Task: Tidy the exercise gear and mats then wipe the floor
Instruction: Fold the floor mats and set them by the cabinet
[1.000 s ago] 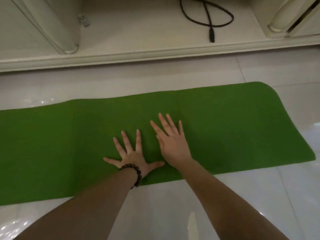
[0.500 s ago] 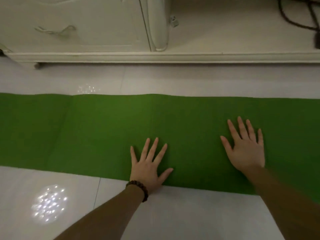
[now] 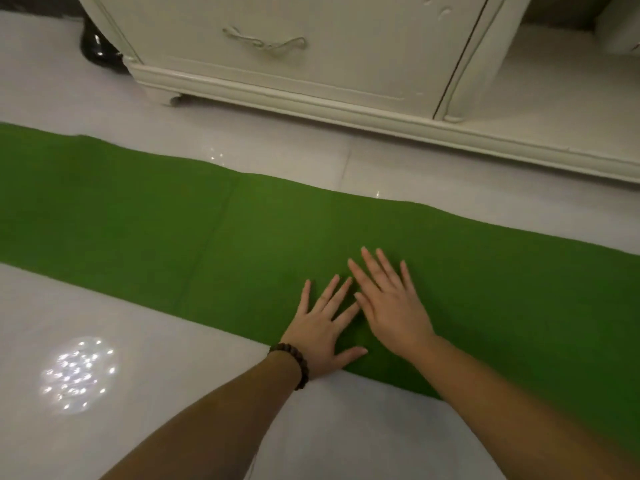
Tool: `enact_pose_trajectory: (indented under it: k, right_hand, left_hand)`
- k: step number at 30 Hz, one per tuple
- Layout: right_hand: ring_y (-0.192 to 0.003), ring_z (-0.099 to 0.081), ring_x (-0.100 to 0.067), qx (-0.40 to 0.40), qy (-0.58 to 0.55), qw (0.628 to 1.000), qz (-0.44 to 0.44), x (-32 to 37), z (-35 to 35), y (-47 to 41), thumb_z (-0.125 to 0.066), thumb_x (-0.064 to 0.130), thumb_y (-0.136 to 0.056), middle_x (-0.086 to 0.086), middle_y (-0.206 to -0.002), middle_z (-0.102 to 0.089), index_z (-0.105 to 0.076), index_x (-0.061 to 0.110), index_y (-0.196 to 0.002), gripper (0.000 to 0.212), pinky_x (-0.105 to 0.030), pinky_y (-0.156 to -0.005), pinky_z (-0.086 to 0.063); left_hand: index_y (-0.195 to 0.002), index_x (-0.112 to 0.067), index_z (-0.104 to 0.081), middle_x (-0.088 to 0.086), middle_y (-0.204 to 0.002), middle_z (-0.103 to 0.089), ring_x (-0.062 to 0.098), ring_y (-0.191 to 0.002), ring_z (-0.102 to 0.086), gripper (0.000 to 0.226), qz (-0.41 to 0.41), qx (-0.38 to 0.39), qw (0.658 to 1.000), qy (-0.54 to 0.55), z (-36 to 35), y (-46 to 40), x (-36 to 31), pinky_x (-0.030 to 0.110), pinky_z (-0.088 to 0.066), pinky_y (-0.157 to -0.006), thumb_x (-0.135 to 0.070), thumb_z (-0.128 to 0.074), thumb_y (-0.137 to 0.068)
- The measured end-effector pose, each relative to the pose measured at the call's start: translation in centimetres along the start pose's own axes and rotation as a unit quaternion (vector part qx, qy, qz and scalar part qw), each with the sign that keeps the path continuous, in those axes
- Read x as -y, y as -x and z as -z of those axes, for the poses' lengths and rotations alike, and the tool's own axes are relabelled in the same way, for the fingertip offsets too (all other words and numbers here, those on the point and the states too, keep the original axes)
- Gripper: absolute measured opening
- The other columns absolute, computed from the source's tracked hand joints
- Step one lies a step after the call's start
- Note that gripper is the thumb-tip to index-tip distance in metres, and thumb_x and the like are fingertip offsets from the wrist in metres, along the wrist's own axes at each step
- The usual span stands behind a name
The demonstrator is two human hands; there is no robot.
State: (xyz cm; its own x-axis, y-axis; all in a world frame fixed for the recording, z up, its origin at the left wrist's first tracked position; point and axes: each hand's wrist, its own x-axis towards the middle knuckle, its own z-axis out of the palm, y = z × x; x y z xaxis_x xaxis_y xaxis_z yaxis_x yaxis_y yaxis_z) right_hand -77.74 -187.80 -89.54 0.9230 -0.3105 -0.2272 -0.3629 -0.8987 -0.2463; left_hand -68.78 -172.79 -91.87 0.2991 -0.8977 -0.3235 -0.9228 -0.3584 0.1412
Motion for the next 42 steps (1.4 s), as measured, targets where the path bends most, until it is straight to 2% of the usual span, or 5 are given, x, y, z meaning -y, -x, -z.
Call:
enact_pose_trajectory:
  k: [15,24,29,33,42]
  right_hand:
    - [-0.136,0.038,-0.025,0.091,0.121,0.977,0.152,15.9,1.1,-14.3,-0.005,0.076,-0.087,0.004,-0.147,0.041,0.030,0.050,-0.137,0.067,-0.062,-0.108,0.019]
    - [-0.139,0.031,-0.022,0.113,0.188,0.905,0.363,23.5,-1.7,-26.1,0.000,0.071,-0.090,0.008,-0.154,0.029,0.023,0.048,-0.142,0.062,-0.063,-0.110,0.013]
    - [-0.142,0.024,-0.024,0.039,0.156,0.985,0.069,21.3,0.6,-34.3,0.007,0.061,-0.092,0.003,-0.155,0.023,0.019,0.041,-0.145,0.058,-0.061,-0.113,0.005]
    - [-0.143,0.023,-0.023,0.039,0.142,0.952,0.270,29.9,-2.2,-33.6,0.002,0.055,-0.097,0.007,-0.156,0.021,0.015,0.043,-0.145,0.051,-0.060,-0.113,0.009]
    - [-0.147,0.005,-0.023,0.027,0.152,0.964,0.218,30.5,-3.6,-33.8,-0.009,0.060,-0.096,0.005,-0.159,0.000,0.000,0.045,-0.148,0.055,-0.057,-0.115,-0.006]
  left_hand:
    - [-0.144,-0.047,0.023,0.009,-0.159,0.021,0.042,-0.145,0.013,0.098,0.521,-0.022,0.849,0.086,1.4,9.0,31.6,0.072,-0.004,-0.109,-0.094,0.006,-0.060]
    - [-0.149,-0.045,0.012,0.012,-0.161,0.010,0.041,-0.145,0.012,0.078,0.535,-0.099,0.832,0.108,0.1,8.7,32.7,0.072,-0.002,-0.108,-0.078,0.005,-0.079]
    - [-0.147,-0.046,0.015,0.011,-0.160,0.014,0.040,-0.145,0.016,0.073,0.540,-0.098,0.829,0.111,0.2,8.8,32.9,0.070,0.002,-0.109,-0.074,0.005,-0.081]
    - [-0.150,-0.044,0.003,0.012,-0.160,0.005,0.041,-0.145,0.011,0.072,0.534,-0.106,0.831,0.115,0.0,8.8,32.8,0.071,0.001,-0.108,-0.073,-0.002,-0.084]
    - [-0.152,-0.037,0.003,0.013,-0.160,0.004,0.038,-0.146,0.007,0.075,0.584,-0.145,0.787,0.139,1.0,10.5,38.4,0.068,0.000,-0.110,-0.073,-0.006,-0.086]
